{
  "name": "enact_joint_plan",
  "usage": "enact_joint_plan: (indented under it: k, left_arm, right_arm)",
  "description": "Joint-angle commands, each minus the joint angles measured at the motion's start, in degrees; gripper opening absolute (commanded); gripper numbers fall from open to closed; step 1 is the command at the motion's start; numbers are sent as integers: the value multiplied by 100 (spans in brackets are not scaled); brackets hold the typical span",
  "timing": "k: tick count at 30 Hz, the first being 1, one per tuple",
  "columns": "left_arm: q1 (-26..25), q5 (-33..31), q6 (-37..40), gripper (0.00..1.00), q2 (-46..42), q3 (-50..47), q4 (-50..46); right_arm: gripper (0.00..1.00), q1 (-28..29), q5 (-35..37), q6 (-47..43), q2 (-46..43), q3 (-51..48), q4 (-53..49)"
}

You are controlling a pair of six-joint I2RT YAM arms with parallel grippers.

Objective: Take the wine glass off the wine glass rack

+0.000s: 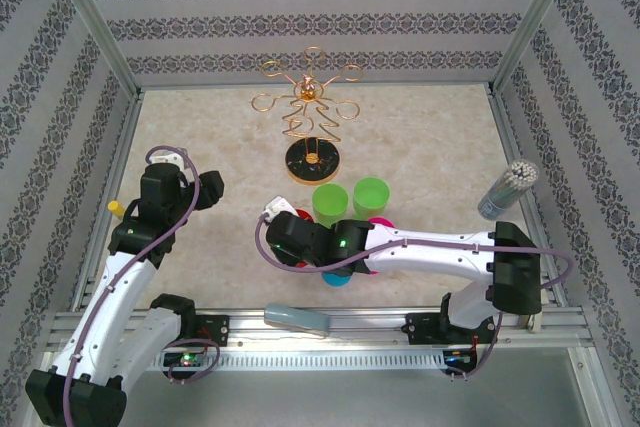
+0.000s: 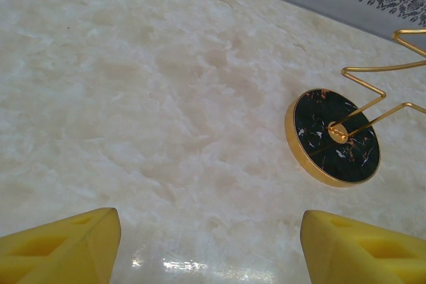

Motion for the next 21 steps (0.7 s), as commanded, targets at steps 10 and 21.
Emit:
enact_joint_plan:
  k: [10, 21]
  left_arm:
    - [84, -107, 179, 70, 181, 303, -227]
    - [76, -329, 306, 73, 398, 353, 77]
  right_arm:
    - [43, -48, 535, -413, -1305, 317, -208]
    - [57, -1386, 679, -362, -3631, -910, -583]
